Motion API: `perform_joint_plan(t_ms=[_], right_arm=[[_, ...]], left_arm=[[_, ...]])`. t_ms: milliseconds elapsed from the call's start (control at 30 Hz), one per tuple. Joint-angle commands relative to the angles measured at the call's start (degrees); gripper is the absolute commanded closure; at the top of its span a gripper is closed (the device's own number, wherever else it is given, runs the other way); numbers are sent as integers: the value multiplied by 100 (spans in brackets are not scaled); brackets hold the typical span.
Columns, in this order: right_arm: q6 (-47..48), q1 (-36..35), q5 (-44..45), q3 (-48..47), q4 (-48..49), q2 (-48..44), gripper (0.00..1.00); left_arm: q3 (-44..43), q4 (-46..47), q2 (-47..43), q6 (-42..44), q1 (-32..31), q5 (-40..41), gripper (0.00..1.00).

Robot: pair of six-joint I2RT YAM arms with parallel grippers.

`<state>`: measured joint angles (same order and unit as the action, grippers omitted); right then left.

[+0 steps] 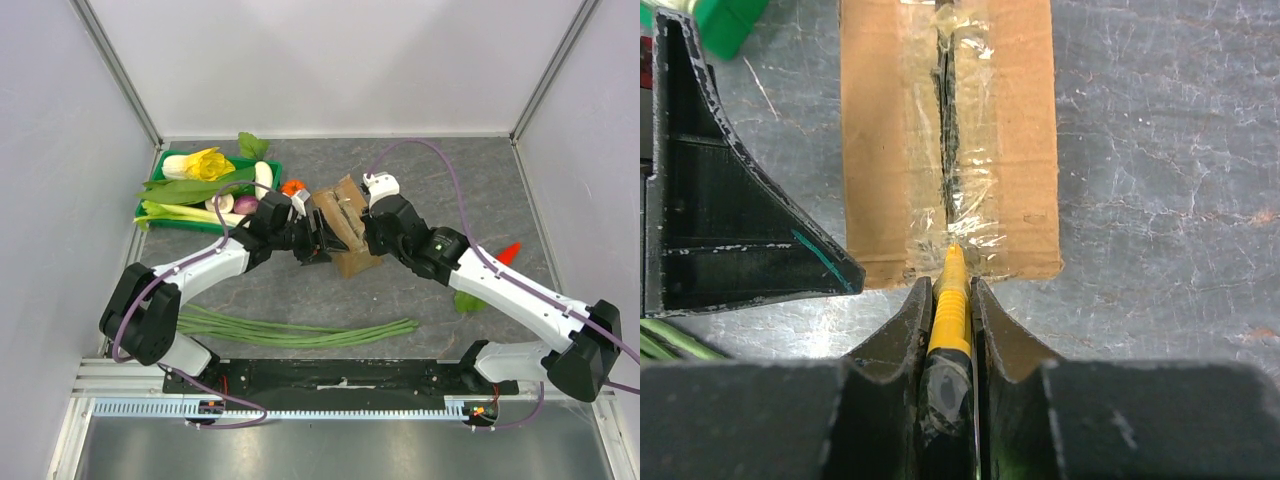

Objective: Unpack the express box

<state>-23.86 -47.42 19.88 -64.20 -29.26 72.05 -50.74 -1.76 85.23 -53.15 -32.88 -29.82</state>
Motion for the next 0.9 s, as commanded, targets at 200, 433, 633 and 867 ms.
perform_joint_plan(t_ms=[200,433,633,867], right_arm=[[100,-22,25,373,376,-217,100],[451,-48,-221,979,1017,-490,100],[742,-101,-221,1551,1703,-780,100],[917,-171,-292,1789,2047,-930,100]], left_arm=[[56,361,292,-345,-183,328,32],[134,544,371,-618,-218,477,29],[416,1081,21,-838,-218,609,25],[337,1143,37,-794,-218,671,18]])
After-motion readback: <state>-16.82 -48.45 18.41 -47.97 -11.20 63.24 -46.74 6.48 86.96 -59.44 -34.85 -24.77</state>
